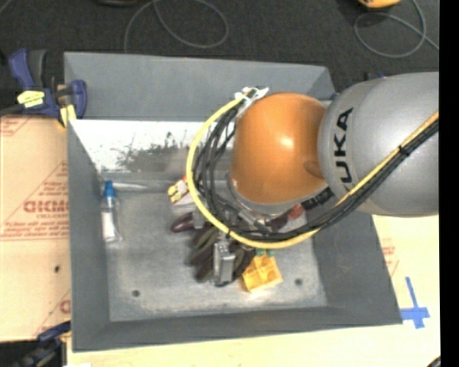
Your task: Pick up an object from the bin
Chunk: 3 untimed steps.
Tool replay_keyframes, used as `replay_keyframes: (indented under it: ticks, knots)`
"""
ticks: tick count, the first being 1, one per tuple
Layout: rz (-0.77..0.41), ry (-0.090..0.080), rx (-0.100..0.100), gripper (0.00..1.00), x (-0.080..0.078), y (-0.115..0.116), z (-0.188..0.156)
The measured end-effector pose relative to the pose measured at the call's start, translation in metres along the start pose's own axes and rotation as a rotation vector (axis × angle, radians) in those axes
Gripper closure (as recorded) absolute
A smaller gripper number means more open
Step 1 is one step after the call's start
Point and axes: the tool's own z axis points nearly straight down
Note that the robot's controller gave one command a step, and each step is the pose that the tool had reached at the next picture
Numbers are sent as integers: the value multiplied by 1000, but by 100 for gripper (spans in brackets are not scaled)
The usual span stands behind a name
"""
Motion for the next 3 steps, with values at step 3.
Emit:
replay_keyframes:
  ticks: [3]
  knots:
    - [-166,1,3,0,-10,-24,73]
